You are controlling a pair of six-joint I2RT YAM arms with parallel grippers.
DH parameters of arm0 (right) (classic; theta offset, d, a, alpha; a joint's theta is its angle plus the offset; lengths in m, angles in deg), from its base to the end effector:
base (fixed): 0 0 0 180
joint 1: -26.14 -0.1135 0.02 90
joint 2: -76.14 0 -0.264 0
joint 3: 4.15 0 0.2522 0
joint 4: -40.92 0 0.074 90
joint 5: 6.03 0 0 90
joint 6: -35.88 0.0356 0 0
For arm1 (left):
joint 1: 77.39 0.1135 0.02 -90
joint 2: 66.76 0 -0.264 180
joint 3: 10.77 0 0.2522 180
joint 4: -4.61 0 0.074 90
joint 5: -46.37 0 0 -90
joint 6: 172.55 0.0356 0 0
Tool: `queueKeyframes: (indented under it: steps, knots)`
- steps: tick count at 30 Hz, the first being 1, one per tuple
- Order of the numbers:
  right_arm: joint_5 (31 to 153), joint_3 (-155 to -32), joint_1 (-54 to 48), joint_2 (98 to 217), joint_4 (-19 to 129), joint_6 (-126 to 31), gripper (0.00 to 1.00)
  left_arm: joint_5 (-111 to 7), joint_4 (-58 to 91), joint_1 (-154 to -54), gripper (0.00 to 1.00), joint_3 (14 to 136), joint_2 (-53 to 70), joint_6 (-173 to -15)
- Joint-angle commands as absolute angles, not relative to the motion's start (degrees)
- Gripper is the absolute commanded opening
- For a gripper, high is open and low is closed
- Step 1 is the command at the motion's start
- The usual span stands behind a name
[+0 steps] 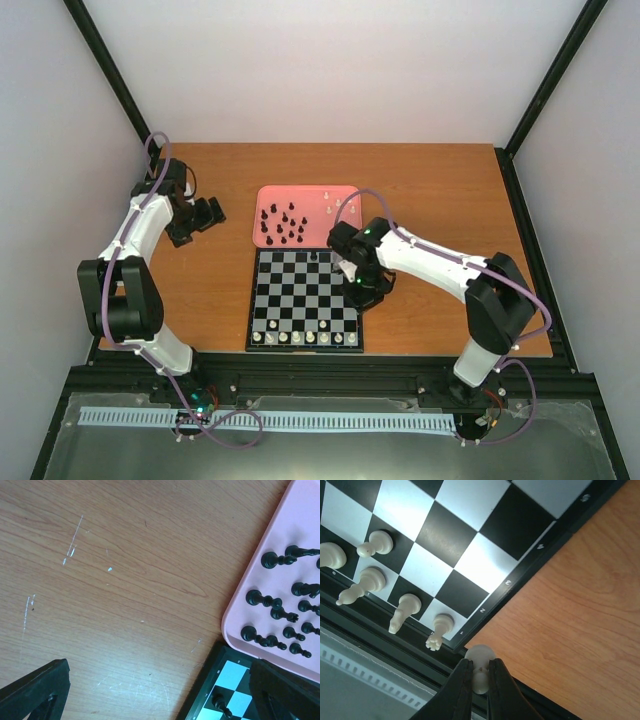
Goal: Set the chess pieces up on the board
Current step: Place the chess piece on the chessboard.
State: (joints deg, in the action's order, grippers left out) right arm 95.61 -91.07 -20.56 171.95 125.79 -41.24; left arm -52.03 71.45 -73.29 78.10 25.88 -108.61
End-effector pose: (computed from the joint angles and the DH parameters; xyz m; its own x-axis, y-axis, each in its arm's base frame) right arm 0.1928 0.2151 0.2285 -0.8240 -0.5561 0.1088 -0.5335 0.8261 0.1816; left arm 0.3196 0.0177 0.2576 -0.8354 -0.4956 -0.2377 -0.4334 0.8599 -0.2696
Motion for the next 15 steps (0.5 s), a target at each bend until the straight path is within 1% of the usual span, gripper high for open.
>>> queueKeyframes:
  steps: [1,5,15]
  knots:
    - [95.8,-93.0,-23.5,173.9,125.2,-41.0,0.09,-52.6,69.9,-73.5,1.0,77.1,24.0,-107.8]
    - [93.3,-93.7,-25.6,175.6,124.1,-39.0,0.09,-52.9,69.9,-73.5,1.0,77.0,24.1,-107.9]
    - [94.3,-91.7,-27.6,177.8,121.0,-37.1,0.09,-53.5,69.6,-73.5,1.0,76.1,23.4,-107.9]
